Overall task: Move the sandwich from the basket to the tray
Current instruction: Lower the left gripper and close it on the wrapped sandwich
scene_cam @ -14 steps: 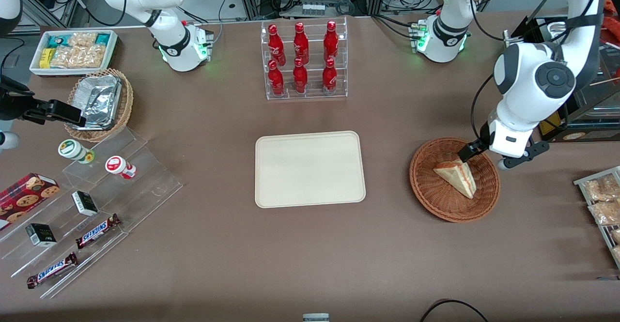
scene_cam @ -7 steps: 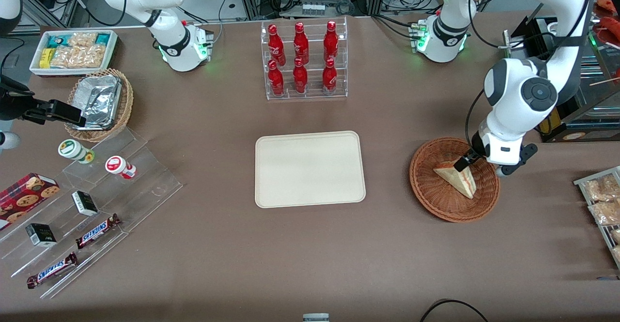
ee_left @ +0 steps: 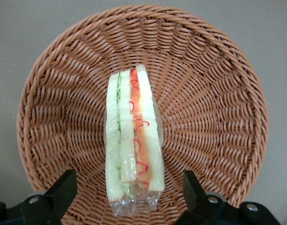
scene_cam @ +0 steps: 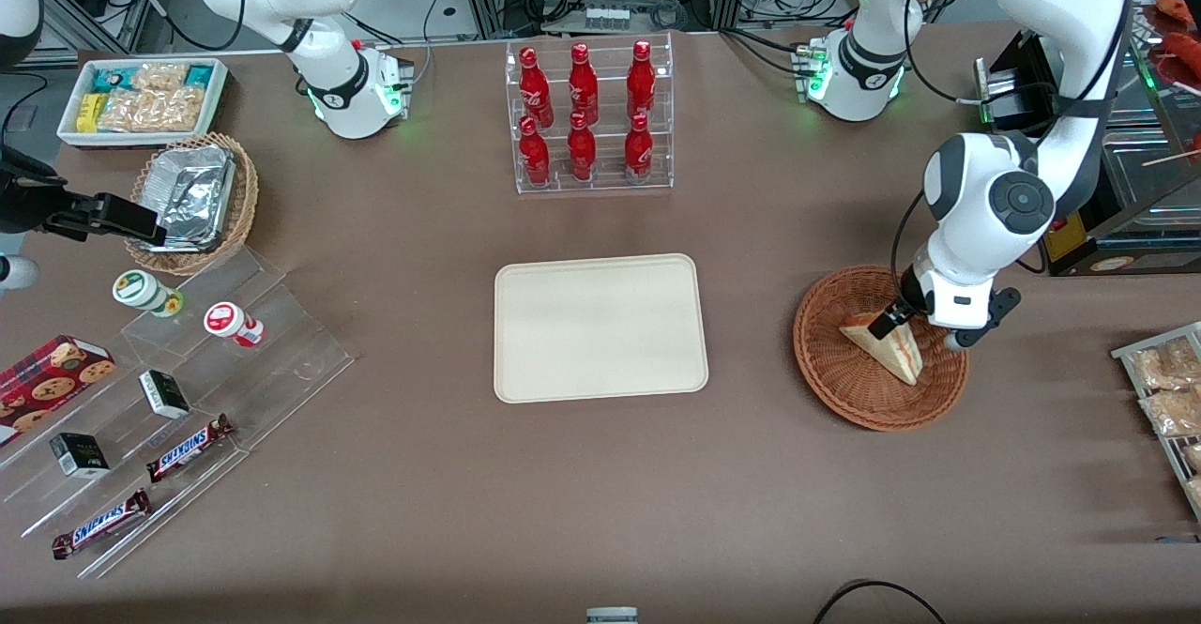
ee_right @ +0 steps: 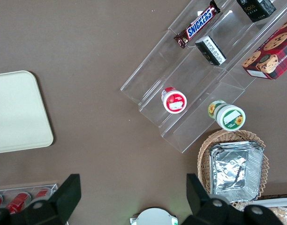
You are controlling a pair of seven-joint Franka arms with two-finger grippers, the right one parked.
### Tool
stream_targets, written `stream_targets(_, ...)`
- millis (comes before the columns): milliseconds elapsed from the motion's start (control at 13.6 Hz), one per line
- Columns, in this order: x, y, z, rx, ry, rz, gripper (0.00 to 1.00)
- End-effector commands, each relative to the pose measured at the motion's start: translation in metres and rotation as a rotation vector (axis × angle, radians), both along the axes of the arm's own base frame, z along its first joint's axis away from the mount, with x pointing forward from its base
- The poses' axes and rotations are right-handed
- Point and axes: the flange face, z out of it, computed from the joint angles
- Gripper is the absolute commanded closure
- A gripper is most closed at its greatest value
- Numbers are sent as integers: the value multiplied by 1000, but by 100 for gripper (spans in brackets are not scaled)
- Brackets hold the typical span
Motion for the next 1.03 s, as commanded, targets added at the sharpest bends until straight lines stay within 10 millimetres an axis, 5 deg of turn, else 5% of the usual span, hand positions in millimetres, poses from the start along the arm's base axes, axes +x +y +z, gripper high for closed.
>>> stream_targets(0, -1, 1, -9, 0, -10, 18, 1)
stream_targets(148, 0, 1, -16, -2, -8, 18, 4)
stream_targets(369, 1, 2, -17, -4, -6, 36, 22)
stream_targets(664, 7, 1, -17, -5, -11, 56, 100)
stream_targets(959, 17, -2, 19, 10, -21, 39, 100)
